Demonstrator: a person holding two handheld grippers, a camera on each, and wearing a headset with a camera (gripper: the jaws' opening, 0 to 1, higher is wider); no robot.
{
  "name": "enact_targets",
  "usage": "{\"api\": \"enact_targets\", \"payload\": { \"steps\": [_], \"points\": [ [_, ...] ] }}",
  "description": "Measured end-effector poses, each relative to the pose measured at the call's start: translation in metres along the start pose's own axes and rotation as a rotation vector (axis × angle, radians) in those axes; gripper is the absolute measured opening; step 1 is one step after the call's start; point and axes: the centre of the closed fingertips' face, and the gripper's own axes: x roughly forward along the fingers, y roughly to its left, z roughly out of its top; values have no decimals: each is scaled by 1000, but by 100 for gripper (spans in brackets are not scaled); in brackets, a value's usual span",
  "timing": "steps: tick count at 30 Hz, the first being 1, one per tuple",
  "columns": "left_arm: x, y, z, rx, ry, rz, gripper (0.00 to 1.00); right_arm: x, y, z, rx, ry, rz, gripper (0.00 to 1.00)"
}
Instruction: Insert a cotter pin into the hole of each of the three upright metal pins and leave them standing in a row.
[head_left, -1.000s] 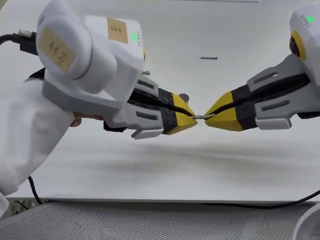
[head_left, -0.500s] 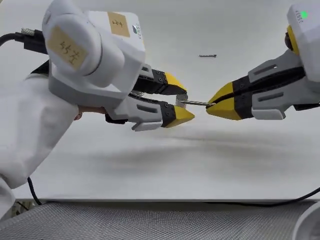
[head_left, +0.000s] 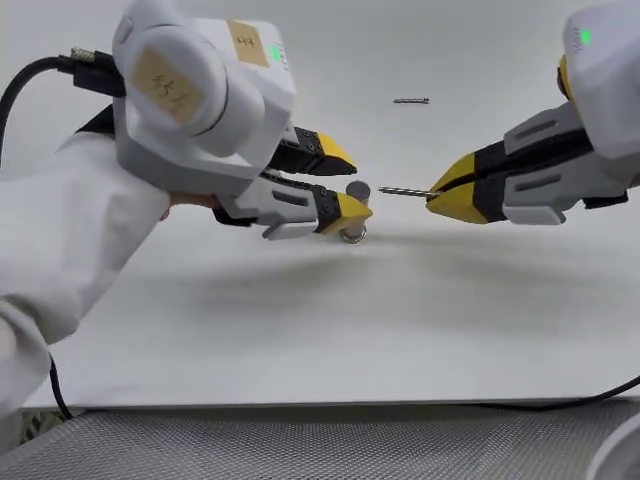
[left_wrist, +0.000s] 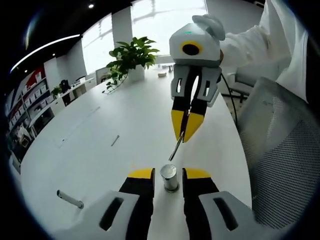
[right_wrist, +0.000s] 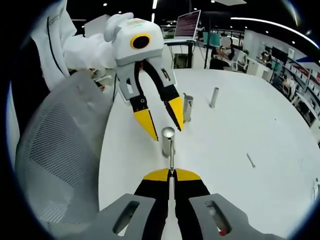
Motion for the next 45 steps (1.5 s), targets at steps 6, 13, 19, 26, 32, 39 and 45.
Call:
{"api": "enact_targets", "payload": {
  "steps": [6,13,19,26,32,39,45],
  "points": [
    [3,1,-5,-12,13,-17,11,4,0,1,-9,2,24,0],
    [4,1,-9,-27,18,-27,10,8,-3,-6,-36,1,46,0],
    [4,0,-8,-33,16,-34,10,8,-9,-3,-57,-4,44,0],
    [5,1,-8,-31,17,-33,10,16,-11,3,-85,-8,46,0],
    [4,-2,-6,-29,16,-37,10,24,-7,15,-124,-21,65,0],
    [3,-5,-6,-24,17,-38,10,29,-6,20,-162,-12,89,0],
    [3,-9,-3,-23,17,-39,10,31,-5,19,-215,7,112,0]
  ]
}}
